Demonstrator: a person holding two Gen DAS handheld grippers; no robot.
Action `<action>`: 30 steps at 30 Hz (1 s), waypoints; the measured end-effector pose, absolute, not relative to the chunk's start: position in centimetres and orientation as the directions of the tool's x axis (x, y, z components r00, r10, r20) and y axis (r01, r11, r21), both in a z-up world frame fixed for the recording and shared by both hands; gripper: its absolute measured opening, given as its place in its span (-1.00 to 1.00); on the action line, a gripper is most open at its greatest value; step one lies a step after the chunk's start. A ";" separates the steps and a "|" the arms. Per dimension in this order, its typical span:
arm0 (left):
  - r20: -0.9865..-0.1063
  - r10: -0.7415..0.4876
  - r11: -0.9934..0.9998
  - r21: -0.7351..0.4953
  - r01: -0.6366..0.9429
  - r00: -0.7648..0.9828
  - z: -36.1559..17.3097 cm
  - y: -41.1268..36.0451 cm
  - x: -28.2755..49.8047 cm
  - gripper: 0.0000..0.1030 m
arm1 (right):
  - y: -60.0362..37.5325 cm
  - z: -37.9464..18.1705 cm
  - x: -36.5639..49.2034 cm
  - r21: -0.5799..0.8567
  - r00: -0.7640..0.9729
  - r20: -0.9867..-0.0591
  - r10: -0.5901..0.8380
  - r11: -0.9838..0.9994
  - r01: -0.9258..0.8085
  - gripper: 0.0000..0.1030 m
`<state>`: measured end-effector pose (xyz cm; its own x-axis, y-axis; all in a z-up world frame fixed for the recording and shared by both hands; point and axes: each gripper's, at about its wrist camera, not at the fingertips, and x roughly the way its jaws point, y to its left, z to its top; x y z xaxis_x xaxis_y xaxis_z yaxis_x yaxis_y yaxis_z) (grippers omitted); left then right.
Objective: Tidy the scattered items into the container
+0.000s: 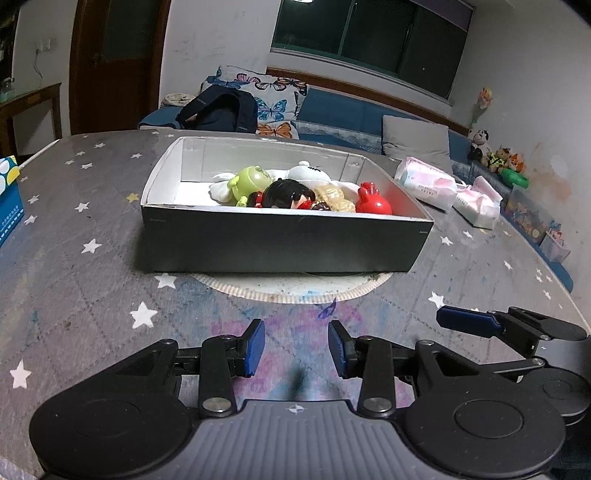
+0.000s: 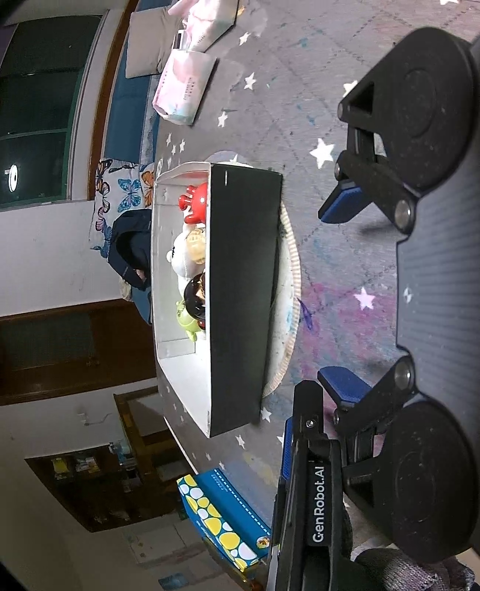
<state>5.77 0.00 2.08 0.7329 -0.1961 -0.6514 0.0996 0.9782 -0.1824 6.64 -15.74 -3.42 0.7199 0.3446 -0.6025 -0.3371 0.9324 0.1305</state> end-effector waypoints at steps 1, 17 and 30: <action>-0.653 -0.194 0.979 -0.180 0.099 0.732 2.0 0.0 5.7 -0.22 | -15.7 -3.5 6.6 0.131 0.719 -0.604 0.344 0.932 -0.337 0.69; -0.666 -0.145 0.989 -0.121 0.086 0.732 1.8 -0.4 5.1 -0.22 | -15.3 -4.1 6.1 0.125 0.709 -0.624 0.329 0.938 -0.324 0.83; -0.668 -0.125 0.992 -0.096 0.081 0.734 1.7 -0.7 5.2 -0.22 | -15.4 -4.3 6.2 0.128 0.709 -0.628 0.321 0.941 -0.313 0.88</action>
